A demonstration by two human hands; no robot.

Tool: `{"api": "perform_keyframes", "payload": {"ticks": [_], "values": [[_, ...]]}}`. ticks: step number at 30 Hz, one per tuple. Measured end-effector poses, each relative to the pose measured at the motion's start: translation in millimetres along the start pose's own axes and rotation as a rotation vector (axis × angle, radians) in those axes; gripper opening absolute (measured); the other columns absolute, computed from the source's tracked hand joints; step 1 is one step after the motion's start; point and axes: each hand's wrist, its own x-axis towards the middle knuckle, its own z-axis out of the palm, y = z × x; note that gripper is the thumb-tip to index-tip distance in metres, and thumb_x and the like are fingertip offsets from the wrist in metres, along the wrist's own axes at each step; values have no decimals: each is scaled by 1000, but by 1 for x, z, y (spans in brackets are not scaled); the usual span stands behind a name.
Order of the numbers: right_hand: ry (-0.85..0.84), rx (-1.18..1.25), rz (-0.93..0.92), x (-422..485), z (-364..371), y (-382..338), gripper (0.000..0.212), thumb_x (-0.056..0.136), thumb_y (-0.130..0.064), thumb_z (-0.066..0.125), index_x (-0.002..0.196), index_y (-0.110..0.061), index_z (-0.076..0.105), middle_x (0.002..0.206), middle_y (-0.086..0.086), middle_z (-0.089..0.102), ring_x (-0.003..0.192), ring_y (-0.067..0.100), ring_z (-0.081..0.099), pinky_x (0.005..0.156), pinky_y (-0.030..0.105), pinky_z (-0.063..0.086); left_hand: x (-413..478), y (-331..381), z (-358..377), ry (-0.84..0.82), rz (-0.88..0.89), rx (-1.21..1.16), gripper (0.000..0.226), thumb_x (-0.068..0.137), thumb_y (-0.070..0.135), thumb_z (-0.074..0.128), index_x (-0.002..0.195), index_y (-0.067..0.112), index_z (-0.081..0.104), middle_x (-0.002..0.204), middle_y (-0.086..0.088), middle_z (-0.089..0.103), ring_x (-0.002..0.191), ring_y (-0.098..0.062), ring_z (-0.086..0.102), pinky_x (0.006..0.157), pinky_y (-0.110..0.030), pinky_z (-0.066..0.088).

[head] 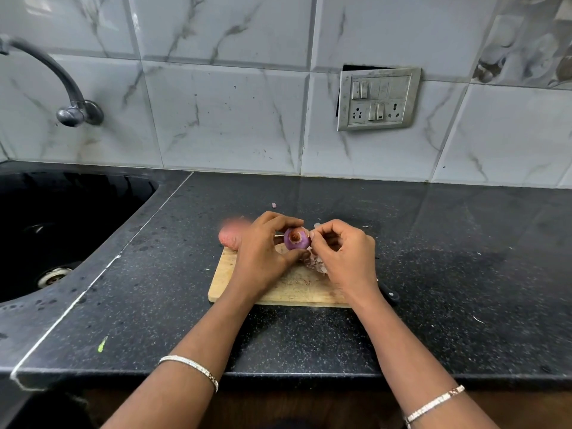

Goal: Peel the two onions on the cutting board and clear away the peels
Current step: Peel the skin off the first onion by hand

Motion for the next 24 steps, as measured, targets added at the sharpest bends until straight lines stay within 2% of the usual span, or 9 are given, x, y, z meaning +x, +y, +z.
{"api": "perform_keyframes", "payload": {"ticks": [4, 6, 12, 16, 18, 21, 24], "values": [[-2, 41, 10, -1, 0, -1, 3, 87, -19, 77, 84, -19, 75, 75, -12, 73, 71, 2, 69, 66, 16, 54, 0, 1, 0, 6, -4, 15, 41, 74, 18, 90, 112, 21, 75, 107, 8, 66, 96, -2, 64, 83, -12, 51], [-20, 61, 20, -1, 1, -2, 10, 85, -25, 81, 88, -19, 75, 78, -11, 74, 73, 2, 70, 65, 16, 55, 0, 2, 0, 13, 3, 27, 40, 75, 17, 89, 112, 21, 75, 106, 9, 66, 95, -2, 63, 85, -15, 51], [-67, 43, -14, 0, 0, -1, 8, 86, -25, 80, 83, -24, 74, 78, -14, 73, 76, 4, 70, 63, 24, 54, 0, 2, 0, -1, 1, 53, 41, 74, 19, 90, 112, 22, 75, 106, 10, 64, 96, -1, 61, 86, -15, 49], [-56, 67, 33, 2, 0, 2, 7, 87, -23, 79, 82, -23, 74, 78, -13, 73, 76, 4, 69, 70, 32, 57, 0, 3, -1, 2, -16, 34, 43, 73, 20, 91, 113, 21, 75, 108, 8, 65, 97, -3, 63, 85, -19, 54], [-39, 122, 94, 3, 0, 5, 6, 88, -20, 77, 83, -21, 74, 79, -8, 75, 75, 8, 71, 75, 37, 60, 0, 2, 0, 15, -50, -14, 45, 72, 18, 92, 113, 19, 75, 108, 7, 66, 98, -5, 65, 84, -24, 58], [-13, 282, 196, 4, 0, 7, 7, 91, -16, 75, 88, -11, 72, 80, 6, 75, 72, 23, 75, 74, 47, 63, -1, 0, 0, 15, -84, -90, 47, 70, 18, 93, 113, 20, 74, 109, 8, 65, 99, -6, 66, 83, -33, 61], [0, 428, 286, 3, -1, 4, 10, 92, -13, 73, 92, -4, 69, 82, 16, 75, 74, 30, 76, 71, 42, 62, -1, 2, -1, -1, -105, -162, 44, 74, 21, 91, 114, 20, 72, 111, 8, 63, 100, -5, 66, 81, -30, 62]]}}
